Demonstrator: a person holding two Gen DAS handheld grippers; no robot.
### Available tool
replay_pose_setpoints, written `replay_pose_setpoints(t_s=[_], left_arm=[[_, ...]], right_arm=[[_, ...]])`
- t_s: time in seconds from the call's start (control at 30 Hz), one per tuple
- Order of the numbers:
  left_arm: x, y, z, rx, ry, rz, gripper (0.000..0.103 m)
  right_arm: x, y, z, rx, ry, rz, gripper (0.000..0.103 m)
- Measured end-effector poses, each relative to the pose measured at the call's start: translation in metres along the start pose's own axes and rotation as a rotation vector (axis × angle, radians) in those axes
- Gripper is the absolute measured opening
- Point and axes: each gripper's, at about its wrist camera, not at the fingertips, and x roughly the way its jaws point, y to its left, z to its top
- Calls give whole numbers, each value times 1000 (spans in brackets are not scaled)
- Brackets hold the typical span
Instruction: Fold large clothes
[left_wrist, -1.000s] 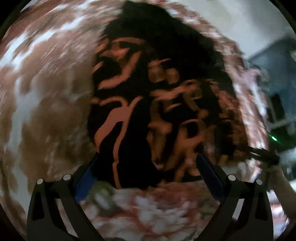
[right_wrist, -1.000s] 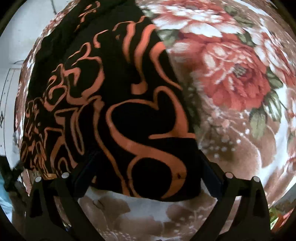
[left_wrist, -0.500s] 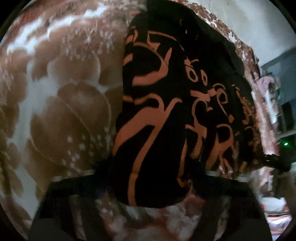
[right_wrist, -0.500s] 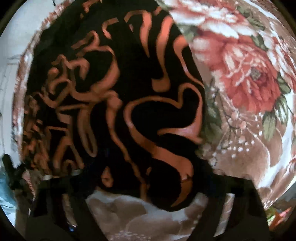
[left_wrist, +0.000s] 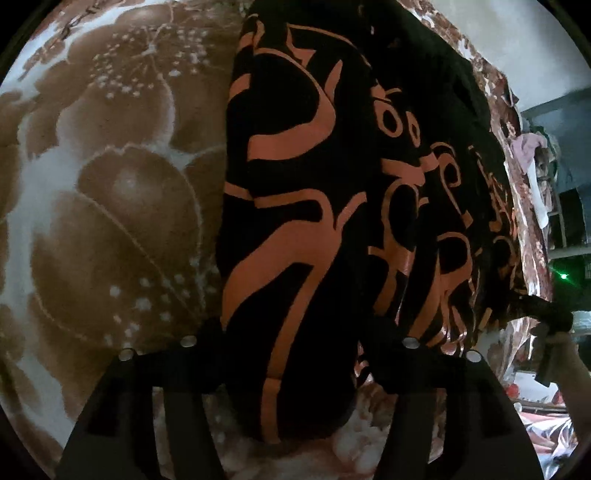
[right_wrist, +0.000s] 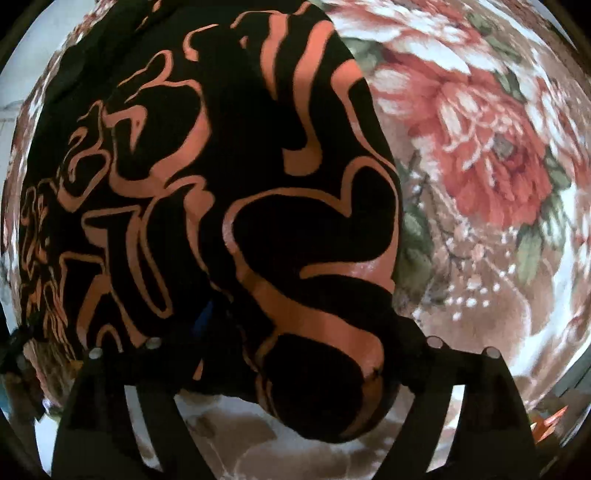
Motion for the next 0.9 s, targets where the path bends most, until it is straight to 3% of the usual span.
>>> replay_pose_setpoints(t_s=[0.03, 0.07, 0.1, 0.13, 0.17, 0.2, 0.43, 0.7, 0.9], left_arm=[[1, -3, -1, 20, 1, 19, 59], [2, -5, -1, 34, 3, 41, 45], [2, -8, 0, 38, 16, 69, 36], [1, -12, 2, 39, 22, 74, 23], [-3, -16, 4, 48, 26, 72, 13], [-10, -25, 5, 72, 24, 74, 12], [-28, -54, 11, 57, -35, 72, 10], [-82, -122, 54, 66, -171, 15, 9], [-105, -168, 85, 107, -260, 100, 10]], right_arm=[[0, 2, 1, -7, -11, -4, 80], [-2, 4, 2, -17, -19, -5, 71], [-5, 6, 0, -30, -28, -3, 53], [-6, 10, -12, -35, -29, 5, 44], [-11, 12, -15, -40, -22, 20, 24], [-17, 15, -18, -47, -16, 45, 18], [-65, 40, -13, -172, -30, 111, 15], [-120, 103, 36, -507, -111, 170, 14], [-141, 109, 76, -653, -192, 158, 14]])
